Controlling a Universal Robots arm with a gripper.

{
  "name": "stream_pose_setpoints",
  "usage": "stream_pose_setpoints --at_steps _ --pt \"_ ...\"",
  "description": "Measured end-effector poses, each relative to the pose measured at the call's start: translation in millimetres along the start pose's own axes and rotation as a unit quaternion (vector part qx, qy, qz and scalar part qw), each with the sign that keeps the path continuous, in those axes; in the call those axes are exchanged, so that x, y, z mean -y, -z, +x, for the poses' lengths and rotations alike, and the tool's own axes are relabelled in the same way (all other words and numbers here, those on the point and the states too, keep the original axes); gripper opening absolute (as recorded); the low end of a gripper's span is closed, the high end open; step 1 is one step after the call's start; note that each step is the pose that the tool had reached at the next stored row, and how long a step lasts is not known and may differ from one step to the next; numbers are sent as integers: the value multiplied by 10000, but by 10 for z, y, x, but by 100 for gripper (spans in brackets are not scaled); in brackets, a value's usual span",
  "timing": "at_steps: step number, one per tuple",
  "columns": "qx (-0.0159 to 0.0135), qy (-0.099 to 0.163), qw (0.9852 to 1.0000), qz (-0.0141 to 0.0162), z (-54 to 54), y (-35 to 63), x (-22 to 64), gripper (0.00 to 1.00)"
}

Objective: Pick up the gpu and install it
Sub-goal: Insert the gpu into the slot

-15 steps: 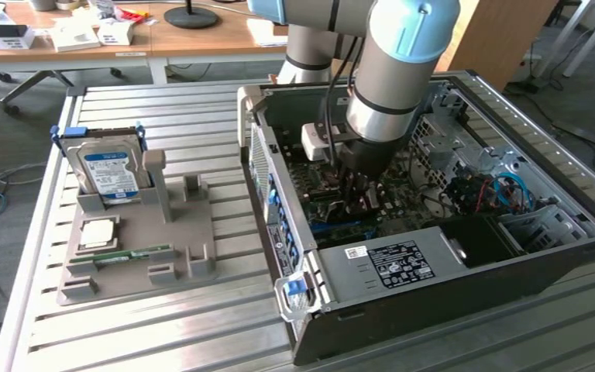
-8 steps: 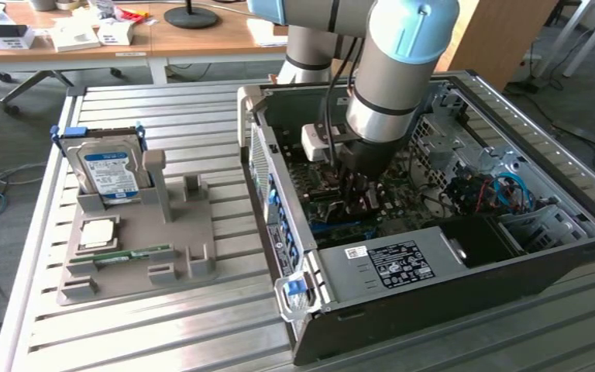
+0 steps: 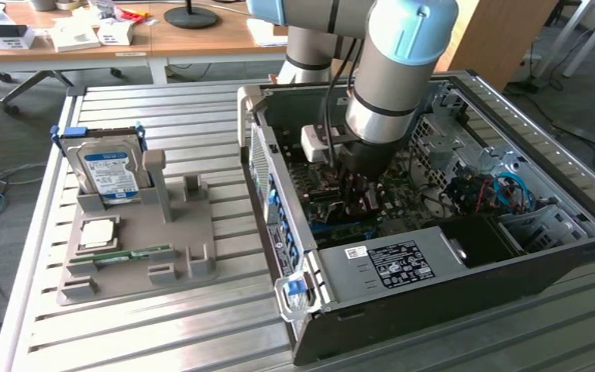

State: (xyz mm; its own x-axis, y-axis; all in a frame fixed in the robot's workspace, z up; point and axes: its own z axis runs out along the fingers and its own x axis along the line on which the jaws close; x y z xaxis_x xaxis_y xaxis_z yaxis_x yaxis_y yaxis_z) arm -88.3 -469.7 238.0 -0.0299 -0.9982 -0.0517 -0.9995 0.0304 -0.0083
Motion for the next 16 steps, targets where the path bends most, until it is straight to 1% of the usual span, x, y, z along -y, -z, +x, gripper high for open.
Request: stream_pose_setpoints --at_steps 5,16 --pt "0 1 10000 2 -1 1 -14 26" --pt "0 2 10000 18 -23 1 -39 26"
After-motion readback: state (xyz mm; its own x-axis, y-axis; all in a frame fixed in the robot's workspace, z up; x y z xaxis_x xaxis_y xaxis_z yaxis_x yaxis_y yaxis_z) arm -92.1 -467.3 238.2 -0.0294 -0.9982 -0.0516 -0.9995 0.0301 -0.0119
